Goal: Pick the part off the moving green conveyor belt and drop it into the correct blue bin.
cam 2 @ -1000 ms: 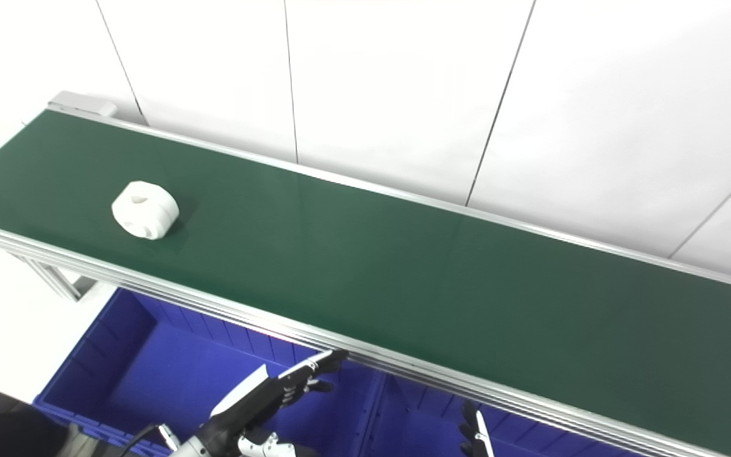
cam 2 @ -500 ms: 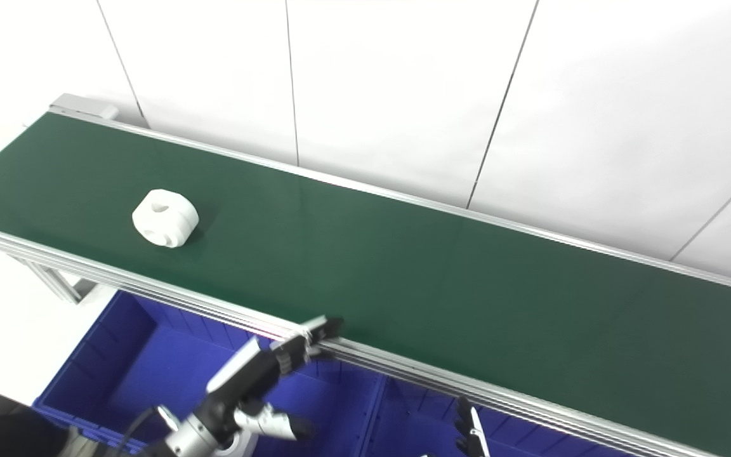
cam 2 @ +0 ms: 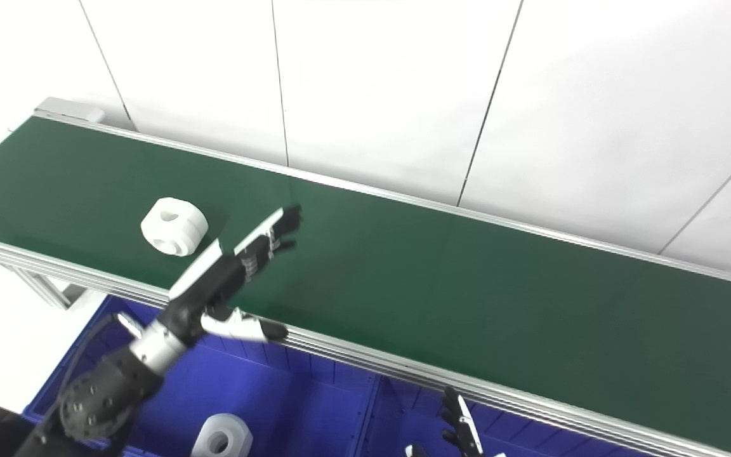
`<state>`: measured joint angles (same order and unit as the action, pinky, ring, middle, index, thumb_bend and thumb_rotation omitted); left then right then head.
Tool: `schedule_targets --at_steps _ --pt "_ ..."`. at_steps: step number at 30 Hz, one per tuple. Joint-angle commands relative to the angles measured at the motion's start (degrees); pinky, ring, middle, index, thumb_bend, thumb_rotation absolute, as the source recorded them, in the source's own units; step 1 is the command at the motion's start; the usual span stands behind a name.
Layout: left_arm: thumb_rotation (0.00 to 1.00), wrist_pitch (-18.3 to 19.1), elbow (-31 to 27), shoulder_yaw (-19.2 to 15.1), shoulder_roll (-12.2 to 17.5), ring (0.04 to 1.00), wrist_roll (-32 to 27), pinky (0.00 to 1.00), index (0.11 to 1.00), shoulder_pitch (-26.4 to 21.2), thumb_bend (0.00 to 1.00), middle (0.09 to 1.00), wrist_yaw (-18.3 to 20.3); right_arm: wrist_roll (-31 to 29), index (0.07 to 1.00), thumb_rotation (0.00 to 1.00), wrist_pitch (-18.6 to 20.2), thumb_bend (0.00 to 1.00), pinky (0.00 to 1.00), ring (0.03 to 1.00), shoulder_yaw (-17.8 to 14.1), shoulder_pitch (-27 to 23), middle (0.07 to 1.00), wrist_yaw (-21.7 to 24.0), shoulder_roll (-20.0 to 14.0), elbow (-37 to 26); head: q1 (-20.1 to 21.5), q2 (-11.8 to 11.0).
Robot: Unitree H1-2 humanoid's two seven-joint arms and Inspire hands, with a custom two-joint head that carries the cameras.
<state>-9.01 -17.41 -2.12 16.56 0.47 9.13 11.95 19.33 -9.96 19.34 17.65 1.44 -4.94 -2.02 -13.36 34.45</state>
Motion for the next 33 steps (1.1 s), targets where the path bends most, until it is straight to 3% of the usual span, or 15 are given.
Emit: schedule_targets --at_steps 1,3,11,14,21,29,33 --pt "0.41 0.55 -1.22 -0.99 2.07 1.0 1.07 0.94 1.0 -2.52 0.66 1.0 -0.11 0.17 0.957 0.72 -3.29 0.57 0.83 0.899 0.01 -0.27 0.923 -0.69 0.38 -2.21 -0.24 0.19" --pt "0.35 0.93 -0.44 -1.45 3.11 1.0 2.16 0.94 0.999 -4.17 0.67 1.0 -0.21 0.04 0.953 0.71 -3.49 0.56 0.83 0.898 -0.05 -0.25 0.92 -0.81 0.55 -2.22 -0.26 0.31" --pt "0.33 2.77 6.08 -1.97 8.01 1.0 9.0 0.94 1.0 -8.83 0.68 1.0 -0.48 0.08 0.946 0.71 -4.15 0.56 0.82 0.891 -0.09 -0.33 0.913 -1.43 0.8 -2.19 -0.79 0.44" --pt "0.32 0.94 10.17 -1.94 9.36 1.0 12.09 0.94 0.999 -10.27 0.68 1.0 -1.5 0.0 0.943 0.7 -4.43 0.56 0.82 0.888 -0.12 -0.32 0.908 -1.79 0.97 -2.14 -0.86 0.46" --pt "0.16 -1.76 17.89 -2.13 11.61 0.993 15.74 0.93 0.981 -13.3 0.68 1.0 -2.66 0.33 0.943 0.72 -4.63 0.56 0.81 0.881 -0.1 -0.37 0.9 -2.03 1.02 -2.18 -1.19 0.47" --pt "0.16 -3.03 23.04 -1.8 14.7 0.986 17.36 0.91 0.991 -15.57 0.74 1.0 -2.24 0.15 0.942 0.73 -4.66 0.56 0.8 0.874 -0.11 -0.38 0.898 -2.04 1.17 -1.97 -1.35 0.31" --pt "0.11 -5.34 25.36 -1.64 15.56 0.96 18.84 0.88 0.983 -16.48 0.79 0.998 -3.63 0.32 0.941 0.72 -4.67 0.55 0.8 0.871 -0.09 -0.33 0.894 -2.08 1.06 -2.08 -1.39 0.36"
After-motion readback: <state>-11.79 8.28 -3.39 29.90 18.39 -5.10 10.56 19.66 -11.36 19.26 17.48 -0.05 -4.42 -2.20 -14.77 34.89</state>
